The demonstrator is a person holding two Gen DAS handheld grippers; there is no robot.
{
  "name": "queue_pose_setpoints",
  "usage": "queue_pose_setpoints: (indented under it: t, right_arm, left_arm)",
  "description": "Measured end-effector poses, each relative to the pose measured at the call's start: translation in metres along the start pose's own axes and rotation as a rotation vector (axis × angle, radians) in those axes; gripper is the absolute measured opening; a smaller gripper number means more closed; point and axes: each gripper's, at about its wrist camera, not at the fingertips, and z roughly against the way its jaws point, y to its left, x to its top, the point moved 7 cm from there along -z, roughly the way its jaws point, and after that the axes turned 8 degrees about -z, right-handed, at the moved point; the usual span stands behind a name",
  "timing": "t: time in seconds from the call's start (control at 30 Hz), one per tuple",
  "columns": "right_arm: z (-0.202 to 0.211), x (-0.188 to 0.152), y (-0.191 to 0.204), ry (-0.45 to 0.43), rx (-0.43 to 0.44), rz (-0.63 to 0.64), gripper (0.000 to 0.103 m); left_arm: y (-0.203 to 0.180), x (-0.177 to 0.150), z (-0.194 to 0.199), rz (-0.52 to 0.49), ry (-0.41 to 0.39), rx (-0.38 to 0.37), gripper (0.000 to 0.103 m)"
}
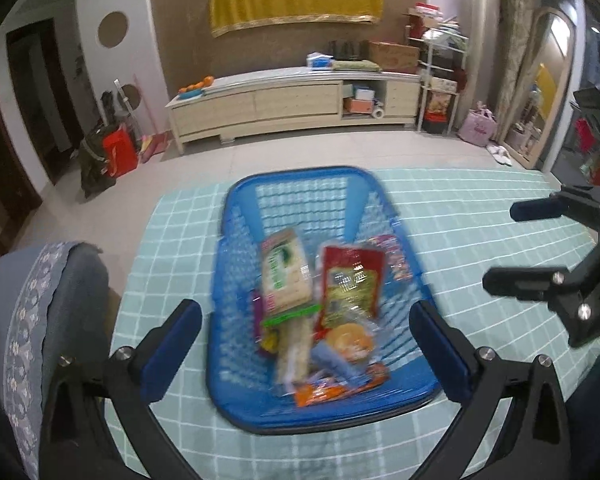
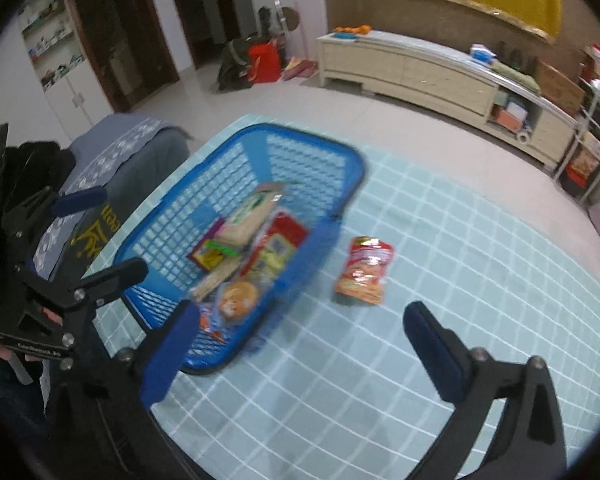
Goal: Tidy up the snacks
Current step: 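Withdraw both tools and move the left tool toward the red snack bag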
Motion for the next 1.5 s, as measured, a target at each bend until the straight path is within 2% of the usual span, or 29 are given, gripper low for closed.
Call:
queue_pose_setpoints:
  t: [0.33, 0.63, 0.87, 1.1, 1.3, 1.5]
  right_arm:
    - [0.051, 0.0, -0.087, -0.127, -0.089, -0.138, 0.103]
    - [0.07, 0.0, -0.149, -0.218, -0.213, -0.13, 0.103]
    - [0.053, -0.012, -0.193, -0.239, -0.251, -0.179, 0.103]
    - [0.028, -0.029, -0.227, -0.248, -0.191, -0.298, 0.103]
    - [0.005, -0.037, -0.248, -0.21, -0.207, -0.33, 0.103]
    - [-0.013, -0.041, -0.259, -0.167, -0.234, -0.342, 0.103]
  left_arm:
    - [-0.069, 0.047, -0.006, -0.059, -0.043, -0.022, 0.103]
    - [-0.127, 0.074, -0.041, -0.106, -0.021, 0.006, 0.103]
    - [-0.153, 0.077, -0.081, -0.083, 0.041, 0.012, 0.103]
    - [-0.18, 0.07, -0.115, -0.132, 0.087, 0.021, 0.103]
    - [-0.188, 0.07, -0.142, -0.138, 0.102, 0.017, 0.103]
    - [-0.19, 0.064, -0.169, -0.14, 0.123, 0.058, 0.103]
